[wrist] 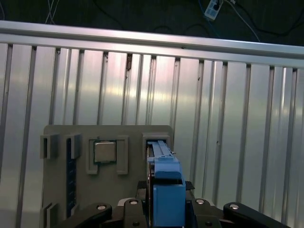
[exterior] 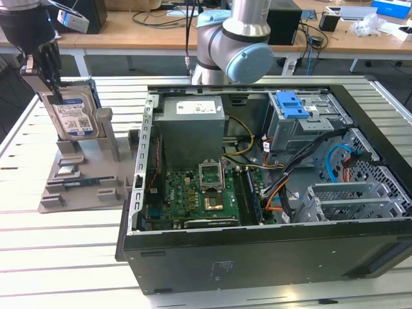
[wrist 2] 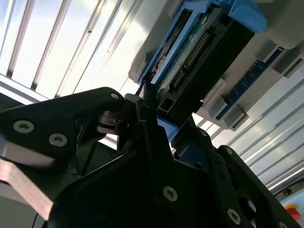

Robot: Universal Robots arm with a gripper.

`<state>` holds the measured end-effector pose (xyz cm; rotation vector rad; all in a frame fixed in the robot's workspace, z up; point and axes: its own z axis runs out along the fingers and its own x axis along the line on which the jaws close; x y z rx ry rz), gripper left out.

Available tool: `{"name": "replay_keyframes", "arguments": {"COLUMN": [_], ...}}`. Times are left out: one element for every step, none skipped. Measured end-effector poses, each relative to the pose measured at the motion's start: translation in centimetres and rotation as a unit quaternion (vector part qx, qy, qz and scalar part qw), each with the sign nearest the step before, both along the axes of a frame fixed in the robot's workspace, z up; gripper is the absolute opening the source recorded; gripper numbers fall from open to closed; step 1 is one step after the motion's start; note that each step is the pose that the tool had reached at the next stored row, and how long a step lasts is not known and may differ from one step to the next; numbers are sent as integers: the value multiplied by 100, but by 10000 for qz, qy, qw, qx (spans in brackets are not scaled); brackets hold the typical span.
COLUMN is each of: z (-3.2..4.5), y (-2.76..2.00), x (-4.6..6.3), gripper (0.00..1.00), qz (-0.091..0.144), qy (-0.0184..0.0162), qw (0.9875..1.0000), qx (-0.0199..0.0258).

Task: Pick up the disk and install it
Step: 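Pick up the disk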

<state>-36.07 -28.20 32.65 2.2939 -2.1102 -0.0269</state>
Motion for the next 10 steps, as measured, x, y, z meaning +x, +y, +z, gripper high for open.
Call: {"name": "replay_keyframes", "arguments": {"z": [12, 28, 47, 61, 73, 83, 96, 104, 120, 132], "y": [0, 0, 0, 0, 0, 0, 0, 0, 0, 0], "x": [0, 0, 0, 0, 0, 0, 0, 0, 0, 0], "gripper": [36, 36, 36, 36, 36, 36, 36, 36, 36, 36], "qz": [0, 0, 0, 0, 0, 0, 0, 0, 0, 0], "qy": [0, 0, 0, 0, 0, 0, 0, 0, 0, 0], "qw": [10000, 10000, 10000, 10000, 10000, 10000, 10000, 10000, 10000, 10000], "qx": [0, 0, 0, 0, 0, 0, 0, 0, 0, 0]}}
